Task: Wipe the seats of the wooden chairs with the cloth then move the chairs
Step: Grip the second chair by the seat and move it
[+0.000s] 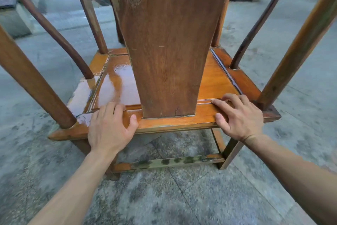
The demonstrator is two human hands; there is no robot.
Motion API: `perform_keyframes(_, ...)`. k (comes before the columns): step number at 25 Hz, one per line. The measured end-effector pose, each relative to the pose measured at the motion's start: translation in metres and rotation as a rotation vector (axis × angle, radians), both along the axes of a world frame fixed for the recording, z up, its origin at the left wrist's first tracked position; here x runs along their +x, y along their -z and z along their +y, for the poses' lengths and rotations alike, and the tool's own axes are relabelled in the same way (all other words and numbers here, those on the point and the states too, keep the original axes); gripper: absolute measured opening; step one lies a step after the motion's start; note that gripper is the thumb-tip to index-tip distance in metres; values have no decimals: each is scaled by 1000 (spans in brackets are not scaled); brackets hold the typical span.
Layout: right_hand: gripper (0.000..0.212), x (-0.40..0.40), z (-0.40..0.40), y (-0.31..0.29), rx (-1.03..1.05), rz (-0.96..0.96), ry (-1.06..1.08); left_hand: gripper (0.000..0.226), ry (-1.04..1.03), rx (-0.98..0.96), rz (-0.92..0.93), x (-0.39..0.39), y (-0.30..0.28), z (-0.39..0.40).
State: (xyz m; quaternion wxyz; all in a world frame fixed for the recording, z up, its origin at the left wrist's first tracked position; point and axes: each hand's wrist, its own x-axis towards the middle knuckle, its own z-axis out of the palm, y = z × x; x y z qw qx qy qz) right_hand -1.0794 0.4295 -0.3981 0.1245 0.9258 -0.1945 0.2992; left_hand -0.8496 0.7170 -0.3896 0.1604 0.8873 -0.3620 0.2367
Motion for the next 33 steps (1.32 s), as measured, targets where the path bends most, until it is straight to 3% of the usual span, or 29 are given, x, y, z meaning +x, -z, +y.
perform_keyframes(11,50,133,-147,0,-20,-37,-340,46,-365,-37,-56,19,8,-86)
perform_keyframes(16,53,170,-190,0,12,9,-370,43,-464,16,-47,24,7,-122)
perform_keyframes(25,51,169,-196,-13,124,101,-406,48,-549,194,82,13,-7,-138)
perform_keyframes(33,68,159,-190,-27,218,390,-289,57,-519,117,151,10,-10,-135)
